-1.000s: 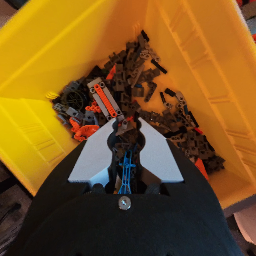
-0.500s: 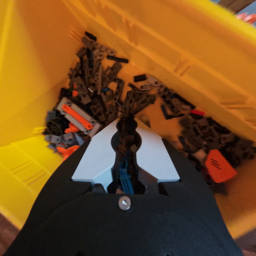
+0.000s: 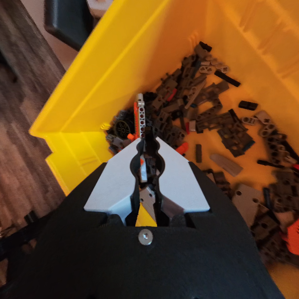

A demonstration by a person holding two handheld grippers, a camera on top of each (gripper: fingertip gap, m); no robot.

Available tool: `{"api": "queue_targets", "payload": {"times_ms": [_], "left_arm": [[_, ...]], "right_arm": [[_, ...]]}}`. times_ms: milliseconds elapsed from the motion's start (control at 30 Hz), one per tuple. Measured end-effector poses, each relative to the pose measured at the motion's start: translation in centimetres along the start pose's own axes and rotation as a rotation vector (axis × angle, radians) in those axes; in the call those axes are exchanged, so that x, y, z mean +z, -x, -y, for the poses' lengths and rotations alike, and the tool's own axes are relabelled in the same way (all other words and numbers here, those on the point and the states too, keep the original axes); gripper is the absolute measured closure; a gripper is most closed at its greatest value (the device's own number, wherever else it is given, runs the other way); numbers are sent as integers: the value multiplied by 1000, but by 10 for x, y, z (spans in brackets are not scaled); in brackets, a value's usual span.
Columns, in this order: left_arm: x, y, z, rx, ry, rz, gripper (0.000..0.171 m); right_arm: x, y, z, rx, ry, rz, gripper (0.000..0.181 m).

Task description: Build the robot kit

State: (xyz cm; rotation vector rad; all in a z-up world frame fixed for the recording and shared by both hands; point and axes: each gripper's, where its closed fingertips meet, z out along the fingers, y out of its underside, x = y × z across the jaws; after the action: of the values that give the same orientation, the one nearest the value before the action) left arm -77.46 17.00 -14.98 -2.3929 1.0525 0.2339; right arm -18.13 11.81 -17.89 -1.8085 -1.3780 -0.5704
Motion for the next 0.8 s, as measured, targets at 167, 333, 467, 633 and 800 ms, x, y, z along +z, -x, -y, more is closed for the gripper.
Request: {"api": "queue_targets", "payload": {"times_ms": [167, 333, 467, 633, 800], "left_arm": [[-20, 0, -15, -104, 34, 0, 128], [-39, -31, -38, -216, 81, -125, 114], [-38, -54, -64, -243, 164, -176, 94], [-29, -59, -80, -213, 197, -118, 97], [-23, -49, -81, -136, 186, -34, 126]], "right_arm": [[0, 0, -1, 4, -2, 4, 181], [0, 0, -1, 3, -2, 4, 181], [-1, 0, -1, -1, 1, 4, 181], [-1, 1, -1, -2, 3, 5, 181], [-1, 1, -1, -8, 8, 4, 181]]}}
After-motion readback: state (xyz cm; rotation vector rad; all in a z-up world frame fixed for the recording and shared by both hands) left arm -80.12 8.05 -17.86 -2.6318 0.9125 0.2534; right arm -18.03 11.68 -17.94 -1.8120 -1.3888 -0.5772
